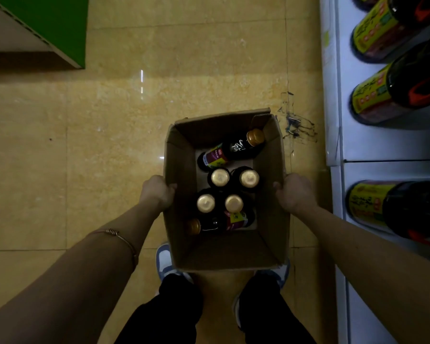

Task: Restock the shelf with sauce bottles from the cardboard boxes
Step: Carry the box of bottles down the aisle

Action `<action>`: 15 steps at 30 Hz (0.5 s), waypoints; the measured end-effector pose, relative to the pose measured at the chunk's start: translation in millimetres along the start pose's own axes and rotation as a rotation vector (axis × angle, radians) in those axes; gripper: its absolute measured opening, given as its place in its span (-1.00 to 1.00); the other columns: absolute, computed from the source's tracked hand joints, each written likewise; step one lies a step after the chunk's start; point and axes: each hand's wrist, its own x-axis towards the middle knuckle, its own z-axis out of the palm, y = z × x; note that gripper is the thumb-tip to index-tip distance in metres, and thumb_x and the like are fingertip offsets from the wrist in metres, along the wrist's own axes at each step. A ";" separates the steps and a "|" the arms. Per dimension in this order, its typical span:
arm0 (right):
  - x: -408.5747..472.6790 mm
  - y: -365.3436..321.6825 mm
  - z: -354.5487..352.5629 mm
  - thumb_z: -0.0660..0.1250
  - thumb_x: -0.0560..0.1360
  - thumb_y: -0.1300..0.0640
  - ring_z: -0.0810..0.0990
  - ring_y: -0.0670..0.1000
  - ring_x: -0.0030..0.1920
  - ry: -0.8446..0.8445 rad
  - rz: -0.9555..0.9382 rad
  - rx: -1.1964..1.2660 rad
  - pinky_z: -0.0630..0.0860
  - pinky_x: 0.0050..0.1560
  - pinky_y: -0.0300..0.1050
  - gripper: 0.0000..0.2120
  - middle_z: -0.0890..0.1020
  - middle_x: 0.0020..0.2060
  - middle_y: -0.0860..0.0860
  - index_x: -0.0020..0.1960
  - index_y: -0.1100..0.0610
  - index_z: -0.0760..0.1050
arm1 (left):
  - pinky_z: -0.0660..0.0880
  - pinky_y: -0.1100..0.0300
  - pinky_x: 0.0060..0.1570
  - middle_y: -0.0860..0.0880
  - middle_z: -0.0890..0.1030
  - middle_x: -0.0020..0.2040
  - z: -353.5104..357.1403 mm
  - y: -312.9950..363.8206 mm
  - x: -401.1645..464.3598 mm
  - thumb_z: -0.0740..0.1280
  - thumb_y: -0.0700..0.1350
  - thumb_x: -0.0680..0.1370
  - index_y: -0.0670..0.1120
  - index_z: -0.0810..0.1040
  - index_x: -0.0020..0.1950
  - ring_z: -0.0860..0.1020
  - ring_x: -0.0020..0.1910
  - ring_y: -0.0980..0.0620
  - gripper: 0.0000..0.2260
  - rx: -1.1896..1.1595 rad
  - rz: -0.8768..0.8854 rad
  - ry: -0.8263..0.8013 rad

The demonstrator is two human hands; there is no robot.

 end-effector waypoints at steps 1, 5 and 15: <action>-5.6 0.0 -1.9 0.19 0.64 0.14 0.43 0.01 -0.13 -0.004 -0.012 -0.012 0.19 -0.39 -0.25 -0.80 0.46 -0.14 0.09 0.10 0.27 0.48 | 0.44 0.05 -0.11 -0.18 0.50 -0.04 -1.7 -0.7 -6.0 0.24 -0.11 0.62 -0.26 0.48 0.09 0.50 -0.07 -0.11 -0.79 0.003 0.012 -0.003; -30.0 -4.0 -14.3 0.20 0.64 0.12 0.49 0.06 -0.15 0.005 -0.037 0.031 0.32 -0.33 -0.18 -0.80 0.52 -0.10 0.18 -0.01 0.25 0.48 | 0.44 0.07 -0.09 -0.15 0.50 -0.06 -21.5 4.8 -34.3 0.24 -0.11 0.62 -0.22 0.47 0.03 0.48 -0.09 -0.06 -0.84 0.006 0.067 0.005; -156.1 -55.3 -134.8 0.22 0.63 0.10 0.56 0.29 -0.01 0.080 -0.128 -0.039 0.39 -0.13 0.01 -0.70 0.54 -0.15 0.31 -0.12 0.34 0.48 | 0.43 0.13 -0.23 -0.14 0.54 -0.16 -142.9 49.2 -144.6 0.25 -0.08 0.63 -0.22 0.47 -0.09 0.50 -0.23 -0.08 -0.79 0.107 0.225 0.016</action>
